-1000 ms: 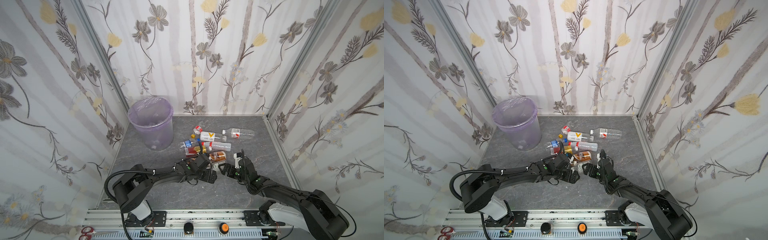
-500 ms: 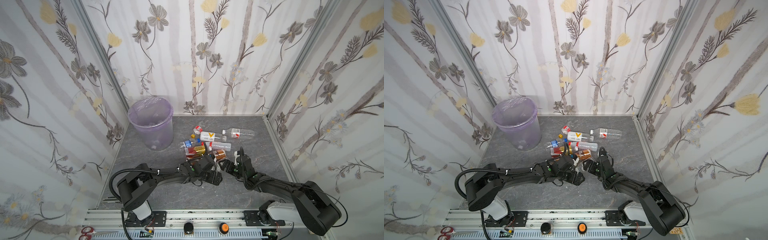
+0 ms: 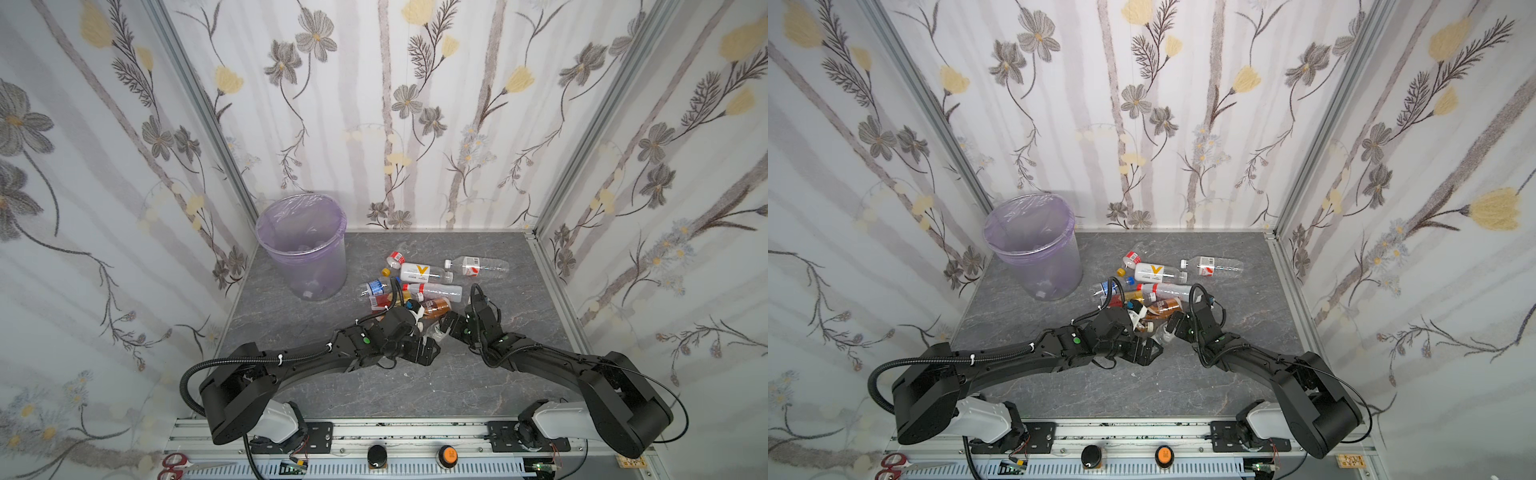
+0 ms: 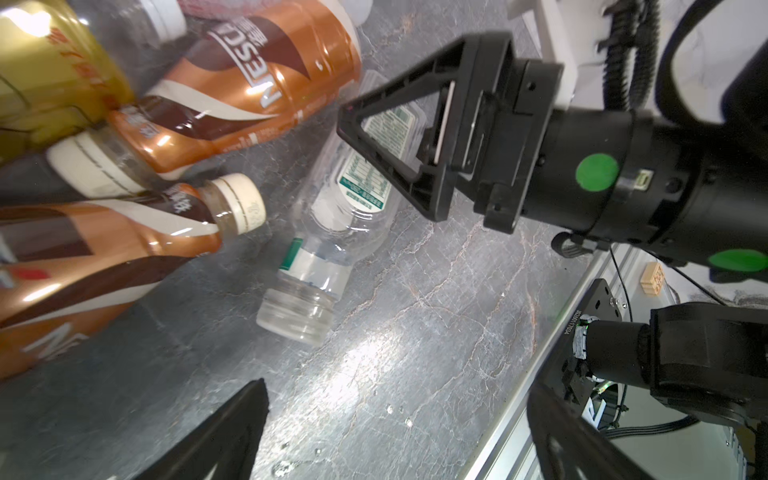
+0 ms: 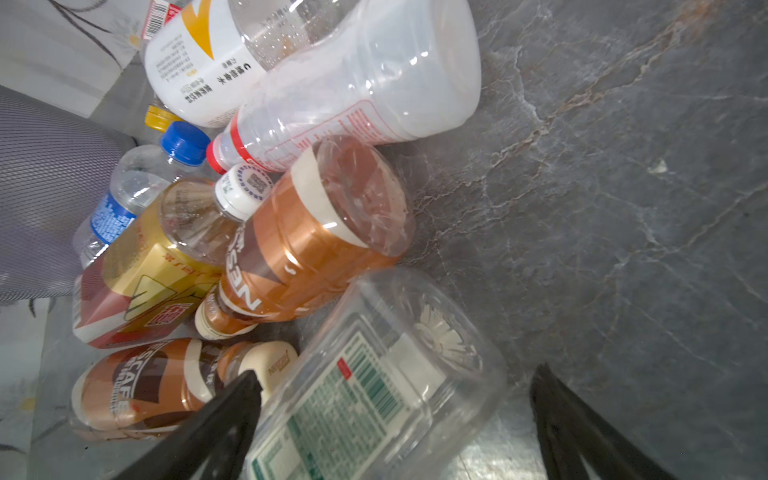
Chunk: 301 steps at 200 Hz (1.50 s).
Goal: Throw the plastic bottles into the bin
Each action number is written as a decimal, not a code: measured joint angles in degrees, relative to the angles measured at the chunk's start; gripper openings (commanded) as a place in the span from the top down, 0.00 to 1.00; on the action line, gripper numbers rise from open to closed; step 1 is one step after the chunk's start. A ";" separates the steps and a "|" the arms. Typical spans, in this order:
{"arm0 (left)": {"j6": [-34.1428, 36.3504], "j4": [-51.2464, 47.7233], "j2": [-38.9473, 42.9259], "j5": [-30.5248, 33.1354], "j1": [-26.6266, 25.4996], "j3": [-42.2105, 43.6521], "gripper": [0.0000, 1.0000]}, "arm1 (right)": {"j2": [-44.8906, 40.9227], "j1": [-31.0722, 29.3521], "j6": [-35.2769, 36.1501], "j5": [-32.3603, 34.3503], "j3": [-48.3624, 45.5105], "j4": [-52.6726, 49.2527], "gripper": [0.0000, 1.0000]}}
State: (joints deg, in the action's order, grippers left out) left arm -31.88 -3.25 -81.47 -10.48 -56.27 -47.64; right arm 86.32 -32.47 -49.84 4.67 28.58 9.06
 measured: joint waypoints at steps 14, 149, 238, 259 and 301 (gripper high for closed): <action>0.02 0.09 1.86 0.20 1.79 1.03 0.00 | 1.27 -0.48 -0.02 0.79 1.03 -1.44 0.00; -1.22 5.68 11.28 -3.65 6.16 10.10 0.00 | 5.49 -3.32 -2.60 3.63 3.63 -3.61 0.00; -4.61 11.41 10.29 -7.76 4.04 14.45 0.00 | 1.79 -3.58 -4.28 3.32 2.27 -4.07 0.00; -5.51 13.46 9.07 -8.81 3.65 14.93 0.00 | 0.57 -3.82 -4.33 4.24 1.70 -4.66 0.00; -5.84 15.13 8.28 -9.03 3.37 15.56 0.00 | -1.95 -3.89 -4.07 6.01 1.09 -7.17 0.00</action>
State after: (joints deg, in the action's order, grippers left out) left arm -37.71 11.88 -73.19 -19.51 -52.90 -32.08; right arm 84.38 -36.36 -53.91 10.68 29.67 1.89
